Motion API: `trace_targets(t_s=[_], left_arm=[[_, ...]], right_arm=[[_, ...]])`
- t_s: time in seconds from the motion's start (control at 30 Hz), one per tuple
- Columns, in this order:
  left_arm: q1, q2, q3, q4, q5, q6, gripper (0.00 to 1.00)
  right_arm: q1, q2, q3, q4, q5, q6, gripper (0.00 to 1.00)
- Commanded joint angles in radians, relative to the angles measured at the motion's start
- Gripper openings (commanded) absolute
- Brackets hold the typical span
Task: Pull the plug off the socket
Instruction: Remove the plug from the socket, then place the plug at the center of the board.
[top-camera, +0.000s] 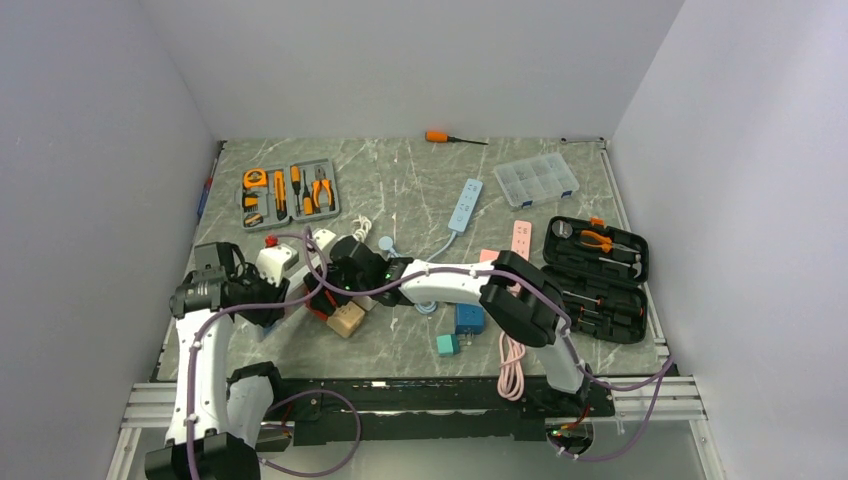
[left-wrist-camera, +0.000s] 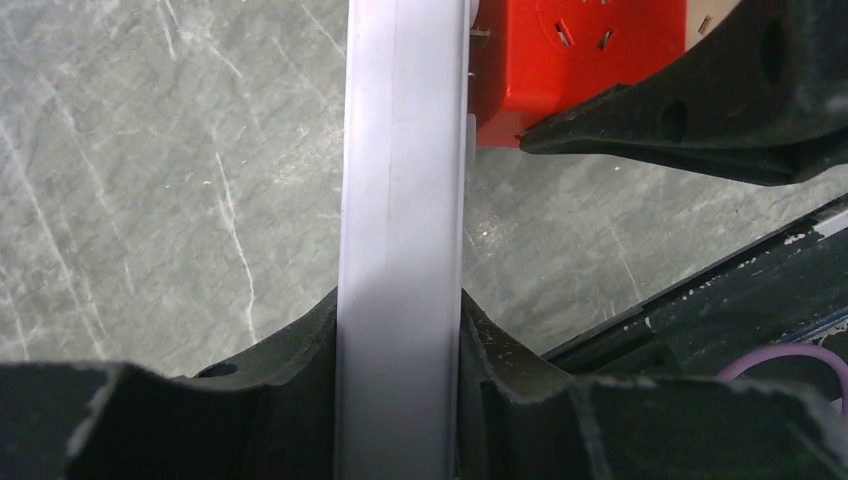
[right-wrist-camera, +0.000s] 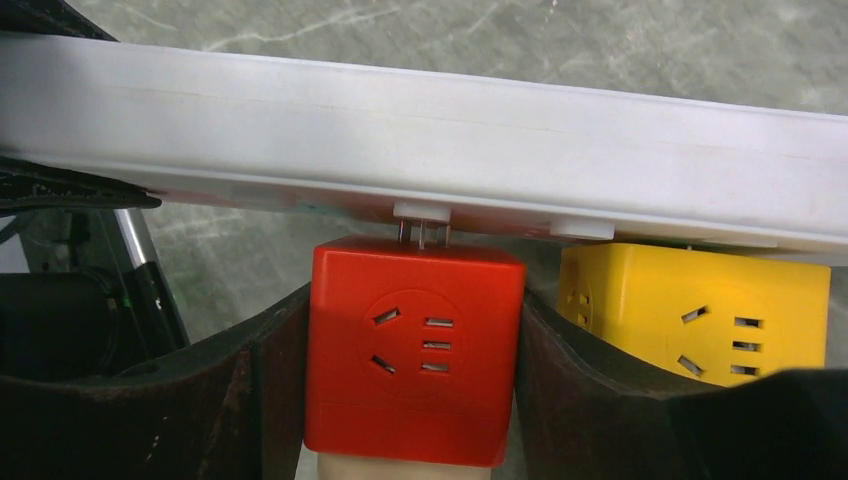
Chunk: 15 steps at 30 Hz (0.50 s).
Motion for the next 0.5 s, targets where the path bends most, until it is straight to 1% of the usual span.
trace_targets(t_s=[0.0,0.13,0.23,0.27,0.33,0.47], left_arm=[[0.006,-0.025,0.004,0.276,-0.072,-0.028,0.0],[-0.025,-0.039,-0.018,0.323,-0.155,-0.05,0.0],[-0.075,-0.04,-0.041,0.372,-0.291,-0.077,0.0],[-0.09,-0.04,-0.045,0.381,-0.318,-0.084,0.0],[-0.108,-0.041,-0.05,0.388,-0.335,-0.092,0.0],[-0.12,-0.038,-0.031,0.358,-0.29,-0.103,0.0]], right_arm=[[0.038,-0.114,-0.051,-0.062,0.02,0.007,0.06],[0.053,-0.144,-0.08,-0.112,0.051,0.018,0.05],[0.067,-0.16,-0.094,-0.134,0.086,0.024,0.05],[0.074,-0.166,-0.102,-0.137,0.096,0.026,0.04],[0.083,-0.172,-0.114,-0.141,0.109,0.029,0.04],[0.092,-0.181,-0.134,-0.14,0.124,0.032,0.04]])
